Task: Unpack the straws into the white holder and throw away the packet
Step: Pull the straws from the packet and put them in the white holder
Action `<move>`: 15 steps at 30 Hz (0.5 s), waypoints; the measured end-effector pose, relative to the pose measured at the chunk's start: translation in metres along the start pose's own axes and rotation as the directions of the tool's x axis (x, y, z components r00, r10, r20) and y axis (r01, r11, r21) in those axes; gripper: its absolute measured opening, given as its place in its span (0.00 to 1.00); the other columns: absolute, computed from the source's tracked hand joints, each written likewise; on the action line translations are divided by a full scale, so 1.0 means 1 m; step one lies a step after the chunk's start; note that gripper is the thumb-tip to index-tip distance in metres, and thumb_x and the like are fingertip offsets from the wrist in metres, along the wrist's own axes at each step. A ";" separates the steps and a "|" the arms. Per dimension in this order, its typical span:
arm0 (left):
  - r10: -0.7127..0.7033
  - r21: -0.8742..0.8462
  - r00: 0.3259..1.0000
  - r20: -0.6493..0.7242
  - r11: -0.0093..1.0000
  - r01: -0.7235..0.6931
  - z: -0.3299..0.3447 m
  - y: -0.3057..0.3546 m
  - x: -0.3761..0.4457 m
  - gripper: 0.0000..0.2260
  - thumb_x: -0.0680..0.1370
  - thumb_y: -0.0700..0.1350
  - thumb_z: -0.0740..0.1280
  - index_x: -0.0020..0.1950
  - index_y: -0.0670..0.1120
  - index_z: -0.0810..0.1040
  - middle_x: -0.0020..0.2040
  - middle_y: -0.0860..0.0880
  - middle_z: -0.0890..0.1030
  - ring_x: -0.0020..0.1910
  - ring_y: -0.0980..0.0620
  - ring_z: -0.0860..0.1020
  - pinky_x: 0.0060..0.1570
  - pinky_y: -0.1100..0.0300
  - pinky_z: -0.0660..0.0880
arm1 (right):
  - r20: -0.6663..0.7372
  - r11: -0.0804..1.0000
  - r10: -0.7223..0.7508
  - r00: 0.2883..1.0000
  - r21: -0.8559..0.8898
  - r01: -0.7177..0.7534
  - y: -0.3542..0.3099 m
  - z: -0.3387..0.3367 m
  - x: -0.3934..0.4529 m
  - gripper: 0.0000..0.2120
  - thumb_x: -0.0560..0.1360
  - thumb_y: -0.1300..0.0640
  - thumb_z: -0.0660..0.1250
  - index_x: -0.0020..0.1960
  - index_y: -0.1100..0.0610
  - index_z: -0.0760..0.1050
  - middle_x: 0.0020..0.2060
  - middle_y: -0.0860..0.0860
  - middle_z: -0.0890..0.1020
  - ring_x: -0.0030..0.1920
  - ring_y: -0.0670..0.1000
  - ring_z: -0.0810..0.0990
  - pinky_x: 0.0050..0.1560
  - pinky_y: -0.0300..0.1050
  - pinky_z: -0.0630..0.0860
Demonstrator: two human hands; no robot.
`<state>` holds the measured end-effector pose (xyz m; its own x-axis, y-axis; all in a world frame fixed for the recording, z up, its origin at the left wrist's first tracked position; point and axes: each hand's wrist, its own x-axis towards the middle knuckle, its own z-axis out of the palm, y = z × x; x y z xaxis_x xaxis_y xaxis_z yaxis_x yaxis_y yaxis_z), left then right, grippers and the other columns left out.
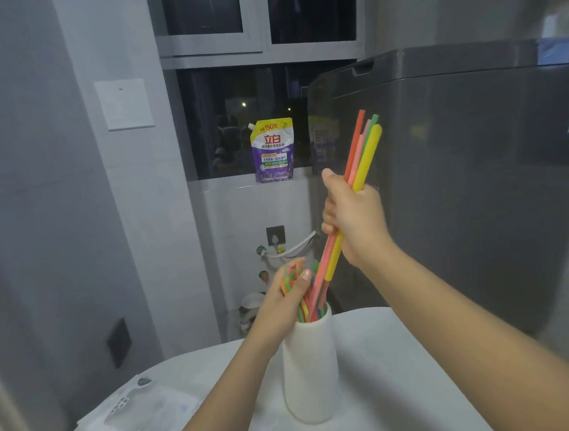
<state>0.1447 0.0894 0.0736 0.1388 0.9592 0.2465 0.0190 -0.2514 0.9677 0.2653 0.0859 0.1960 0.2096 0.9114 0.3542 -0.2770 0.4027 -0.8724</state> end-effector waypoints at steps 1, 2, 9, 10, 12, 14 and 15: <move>-0.003 -0.015 1.000 -0.001 1.000 0.003 0.000 0.000 0.000 0.13 0.78 0.55 0.63 0.62 0.57 0.73 0.43 0.58 0.85 0.41 0.61 0.83 0.36 0.72 0.75 | 0.001 0.999 -0.012 1.000 -0.034 0.012 0.005 0.002 -0.002 0.17 0.75 0.49 0.65 0.31 0.52 0.65 0.15 0.45 0.66 0.17 0.42 0.64 0.20 0.36 0.64; -0.004 -0.021 1.000 0.001 1.000 0.004 0.000 -0.001 0.001 0.13 0.78 0.55 0.62 0.62 0.58 0.73 0.43 0.59 0.85 0.41 0.61 0.83 0.36 0.71 0.75 | -0.005 0.998 -0.020 1.000 -0.051 0.020 0.008 0.004 -0.004 0.17 0.76 0.49 0.64 0.31 0.52 0.65 0.15 0.45 0.66 0.17 0.42 0.64 0.20 0.37 0.65; 0.039 0.032 0.996 -0.080 0.999 -0.037 0.004 -0.007 0.001 0.12 0.78 0.54 0.63 0.58 0.50 0.76 0.46 0.52 0.84 0.41 0.63 0.82 0.39 0.73 0.73 | -0.046 0.991 -0.049 0.998 -0.130 0.042 0.006 0.000 -0.003 0.17 0.76 0.47 0.63 0.32 0.52 0.66 0.15 0.44 0.67 0.17 0.42 0.66 0.22 0.37 0.67; 0.041 0.042 0.994 -0.100 0.998 -0.037 0.005 -0.007 0.001 0.12 0.78 0.54 0.63 0.57 0.50 0.76 0.46 0.52 0.84 0.41 0.64 0.81 0.38 0.74 0.73 | -0.051 0.989 -0.062 0.997 -0.140 0.055 0.008 0.001 -0.003 0.17 0.76 0.47 0.63 0.31 0.52 0.65 0.15 0.44 0.67 0.17 0.42 0.66 0.23 0.38 0.67; 0.028 0.051 0.993 -0.119 0.998 -0.022 0.007 -0.007 0.001 0.12 0.77 0.56 0.63 0.56 0.51 0.76 0.44 0.55 0.83 0.39 0.65 0.81 0.35 0.75 0.72 | -0.070 0.987 -0.081 0.994 -0.141 0.070 0.013 0.001 -0.002 0.18 0.76 0.48 0.63 0.31 0.52 0.65 0.15 0.44 0.67 0.18 0.43 0.66 0.24 0.40 0.67; 0.020 0.044 0.992 -0.122 0.999 -0.015 0.007 -0.006 0.000 0.14 0.77 0.57 0.63 0.57 0.51 0.76 0.43 0.56 0.83 0.39 0.65 0.81 0.34 0.74 0.72 | -0.063 0.985 -0.094 0.994 -0.149 0.084 0.016 0.002 -0.001 0.18 0.76 0.48 0.63 0.31 0.52 0.64 0.16 0.44 0.67 0.17 0.42 0.66 0.24 0.40 0.68; 0.018 0.037 0.992 -0.123 0.999 -0.013 0.007 -0.006 -0.001 0.16 0.76 0.58 0.63 0.58 0.51 0.76 0.43 0.56 0.84 0.39 0.65 0.81 0.34 0.74 0.73 | -0.052 0.982 -0.103 0.993 -0.167 0.093 0.019 0.003 -0.001 0.18 0.76 0.47 0.63 0.31 0.52 0.65 0.17 0.45 0.68 0.17 0.43 0.67 0.23 0.39 0.68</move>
<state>0.1518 0.0893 0.0671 0.0163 0.9632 0.2684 0.0543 -0.2689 0.9616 0.2571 0.0929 0.1802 0.2853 0.8594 0.4243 -0.0958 0.4660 -0.8796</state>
